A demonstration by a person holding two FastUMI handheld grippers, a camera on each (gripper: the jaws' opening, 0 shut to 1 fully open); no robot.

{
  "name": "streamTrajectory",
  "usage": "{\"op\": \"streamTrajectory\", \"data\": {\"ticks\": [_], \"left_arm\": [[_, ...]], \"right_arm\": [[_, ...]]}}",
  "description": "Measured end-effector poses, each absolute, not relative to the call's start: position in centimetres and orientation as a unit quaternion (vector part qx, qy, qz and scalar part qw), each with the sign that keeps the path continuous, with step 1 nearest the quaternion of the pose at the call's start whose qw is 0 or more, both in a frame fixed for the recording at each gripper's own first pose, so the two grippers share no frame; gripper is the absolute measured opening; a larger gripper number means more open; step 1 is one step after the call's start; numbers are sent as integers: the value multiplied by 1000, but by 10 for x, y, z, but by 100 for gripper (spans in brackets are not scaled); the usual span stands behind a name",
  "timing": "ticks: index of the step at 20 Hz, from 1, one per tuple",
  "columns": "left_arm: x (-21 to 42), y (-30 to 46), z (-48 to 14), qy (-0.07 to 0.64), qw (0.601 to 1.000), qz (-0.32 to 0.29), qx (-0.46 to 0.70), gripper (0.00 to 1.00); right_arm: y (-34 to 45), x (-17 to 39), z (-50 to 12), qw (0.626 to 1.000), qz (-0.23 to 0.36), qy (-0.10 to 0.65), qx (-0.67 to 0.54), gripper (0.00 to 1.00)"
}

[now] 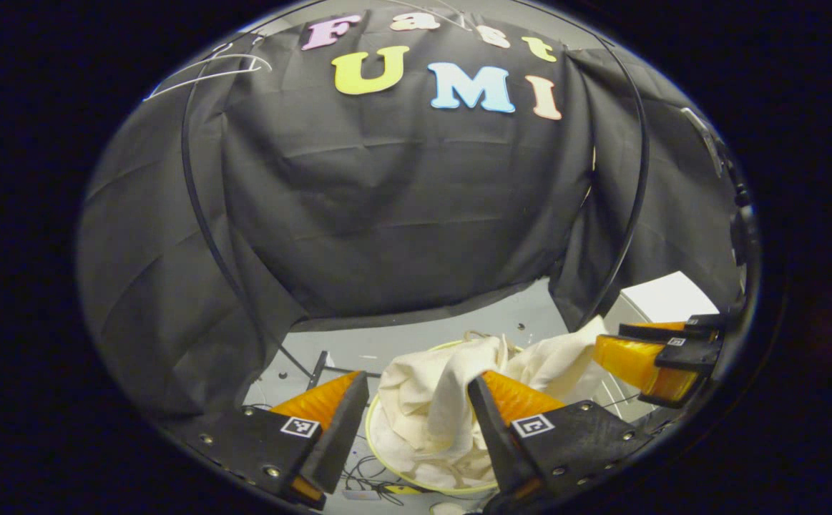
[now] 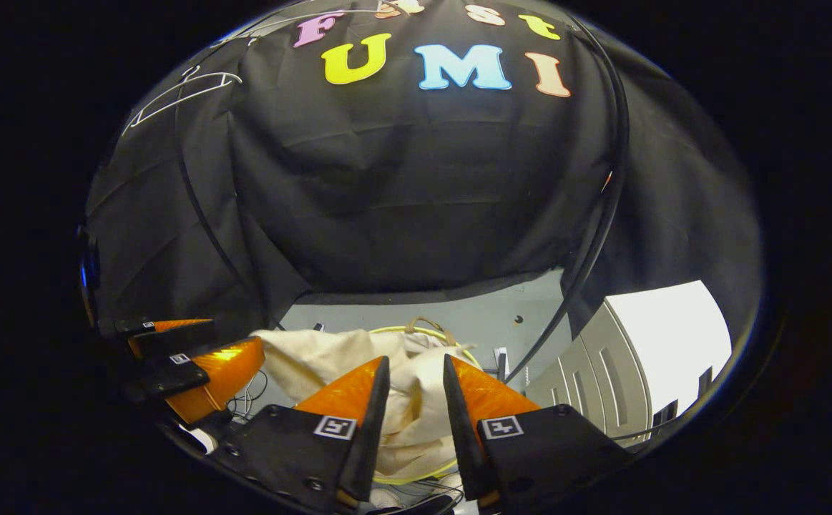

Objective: Grasp the clothes on the hanger with both hands and then place them into the laundry hamper below.

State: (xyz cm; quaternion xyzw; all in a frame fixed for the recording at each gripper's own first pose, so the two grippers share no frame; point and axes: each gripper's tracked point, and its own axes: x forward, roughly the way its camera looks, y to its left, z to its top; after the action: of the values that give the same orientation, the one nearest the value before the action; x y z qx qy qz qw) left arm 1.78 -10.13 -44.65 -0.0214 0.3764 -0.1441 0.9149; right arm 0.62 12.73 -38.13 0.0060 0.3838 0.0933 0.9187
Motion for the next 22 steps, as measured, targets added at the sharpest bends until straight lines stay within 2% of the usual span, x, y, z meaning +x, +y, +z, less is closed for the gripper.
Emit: {"op": "streamTrajectory", "data": {"ticks": [1, 2, 4, 5, 9, 13, 19, 20, 22], "left_arm": [[17, -97, -446, 375, 916, -141, -23, 94], [19, -95, -447, 375, 916, -139, -24, 96], [19, -88, -449, 377, 916, -134, -23, 96], [17, -86, -450, 380, 915, -132, -22, 96], [18, -76, -444, 379, 917, -126, -19, 96], [26, -66, -409, 350, 928, -126, -2, 95], [40, -50, -305, 277, 954, -108, -21, 95], [43, -48, -284, 263, 959, -105, -23, 96], [45, -45, -239, 231, 967, -100, -26, 96]], "right_arm": [[132, 6, -379, 918, 103, 383, 1, 55], [134, 3, -378, 918, 110, 382, -9, 72], [128, 4, -376, 920, 110, 376, -28, 94], [127, 4, -374, 920, 108, 375, -29, 96], [127, 8, -359, 924, 101, 367, -24, 98], [119, 15, -318, 937, 96, 335, -21, 98], [96, 26, -225, 962, 90, 259, -10, 98], [92, 28, -210, 965, 90, 245, -8, 95], [80, 28, -181, 973, 82, 216, -4, 95]]}}
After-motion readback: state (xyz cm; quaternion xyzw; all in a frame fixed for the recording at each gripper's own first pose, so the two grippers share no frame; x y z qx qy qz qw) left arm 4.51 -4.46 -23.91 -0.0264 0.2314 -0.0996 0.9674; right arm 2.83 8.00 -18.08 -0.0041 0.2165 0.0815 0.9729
